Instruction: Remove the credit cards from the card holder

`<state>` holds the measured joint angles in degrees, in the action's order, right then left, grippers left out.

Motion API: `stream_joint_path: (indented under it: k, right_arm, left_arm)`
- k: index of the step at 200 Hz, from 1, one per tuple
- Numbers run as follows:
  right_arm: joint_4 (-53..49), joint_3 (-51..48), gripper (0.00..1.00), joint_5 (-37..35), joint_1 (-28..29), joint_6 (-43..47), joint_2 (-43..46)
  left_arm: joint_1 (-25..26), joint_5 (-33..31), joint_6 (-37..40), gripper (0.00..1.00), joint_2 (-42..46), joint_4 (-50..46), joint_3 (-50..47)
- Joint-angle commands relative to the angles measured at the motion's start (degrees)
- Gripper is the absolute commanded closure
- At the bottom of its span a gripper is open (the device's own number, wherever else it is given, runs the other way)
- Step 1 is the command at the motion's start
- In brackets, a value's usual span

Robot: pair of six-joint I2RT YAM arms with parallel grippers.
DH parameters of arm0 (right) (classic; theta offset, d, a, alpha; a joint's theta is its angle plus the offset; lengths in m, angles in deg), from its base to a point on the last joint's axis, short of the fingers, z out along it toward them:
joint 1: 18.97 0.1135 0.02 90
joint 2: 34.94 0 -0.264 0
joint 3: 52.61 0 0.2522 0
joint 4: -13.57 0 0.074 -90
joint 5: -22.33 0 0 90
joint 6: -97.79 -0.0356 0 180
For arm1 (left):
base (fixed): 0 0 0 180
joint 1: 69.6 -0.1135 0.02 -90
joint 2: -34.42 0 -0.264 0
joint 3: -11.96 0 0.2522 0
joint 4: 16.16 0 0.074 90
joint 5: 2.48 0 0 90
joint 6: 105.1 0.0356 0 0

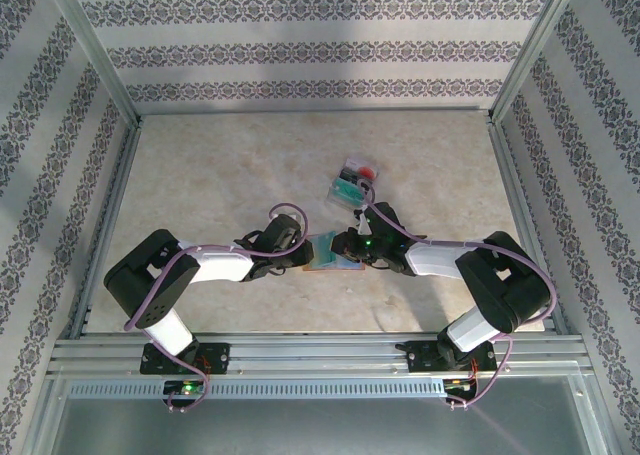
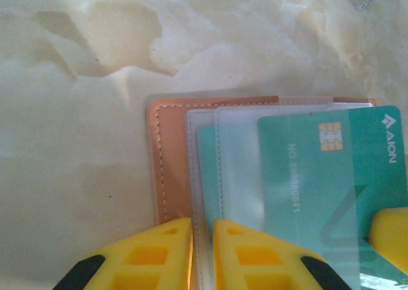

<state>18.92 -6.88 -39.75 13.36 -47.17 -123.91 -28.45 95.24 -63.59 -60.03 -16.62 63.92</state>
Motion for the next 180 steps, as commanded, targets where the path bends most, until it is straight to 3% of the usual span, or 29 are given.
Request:
stream_joint_path:
  k: [1,50,180]
  right_arm:
    - [0.14,-0.39,0.88,-0.32,-0.61,0.67,0.49]
    - [-0.65,0.29,0.88,-0.76,-0.44,1.15,0.11]
    - [-4.54,0.83,0.88,-2.25,0.28,2.35,1.63]
  left_arm:
    - [-0.36,-1.09,0.81,0.78,1.21,-4.2,1.24]
    - [-0.2,-2.16,4.72,0.69,3.97,-8.19,4.16]
    - [-0.1,-1.03,8.56,0.74,-2.22,-8.83,8.12]
